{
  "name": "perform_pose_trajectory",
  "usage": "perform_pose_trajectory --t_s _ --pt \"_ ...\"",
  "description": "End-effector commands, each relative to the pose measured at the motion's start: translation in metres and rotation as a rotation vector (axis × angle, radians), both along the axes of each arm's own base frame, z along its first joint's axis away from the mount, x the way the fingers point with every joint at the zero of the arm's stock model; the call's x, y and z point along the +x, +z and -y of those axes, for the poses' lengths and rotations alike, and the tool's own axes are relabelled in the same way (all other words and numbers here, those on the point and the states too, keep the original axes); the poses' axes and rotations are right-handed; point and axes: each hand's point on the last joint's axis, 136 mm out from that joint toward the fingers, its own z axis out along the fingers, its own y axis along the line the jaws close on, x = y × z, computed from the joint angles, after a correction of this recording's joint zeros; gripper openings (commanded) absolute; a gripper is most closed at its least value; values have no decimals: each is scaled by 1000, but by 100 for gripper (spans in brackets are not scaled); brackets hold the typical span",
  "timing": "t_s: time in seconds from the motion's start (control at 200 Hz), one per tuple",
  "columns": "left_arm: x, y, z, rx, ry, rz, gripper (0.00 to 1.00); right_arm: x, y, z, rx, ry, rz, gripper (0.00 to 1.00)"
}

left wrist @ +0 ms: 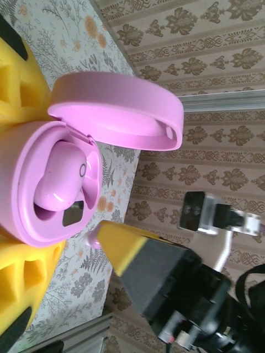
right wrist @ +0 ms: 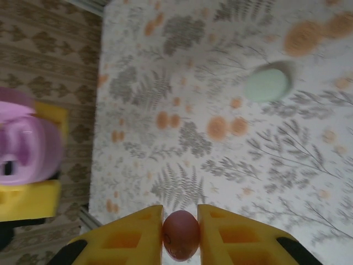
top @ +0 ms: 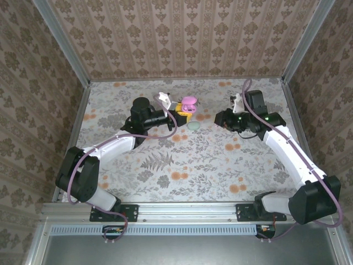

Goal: Insert wireless bluetooth earbuds into charging case

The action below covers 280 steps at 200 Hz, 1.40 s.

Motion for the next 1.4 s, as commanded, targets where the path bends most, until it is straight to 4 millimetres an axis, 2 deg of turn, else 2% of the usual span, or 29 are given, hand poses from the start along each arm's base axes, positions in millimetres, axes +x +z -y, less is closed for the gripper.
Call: perform_pose_trajectory --t_s 0.0,0.185,0.46,0.915,1.395 --pt "-1 4 1 -15 -35 0 30 -1 43 -17 92 64 93 24" --pt "-5 5 3 -17 -64 4 30 -2 68 -33 114 130 177 24" --pt "-9 6 5 -18 -98 4 30 -3 82 -58 130 218 222 24" --pt "-15 16 8 -33 -135 9 30 2 80 -72 134 261 226 24" --pt "-15 16 8 -27 -130 9 30 8 79 -73 130 250 229 23"
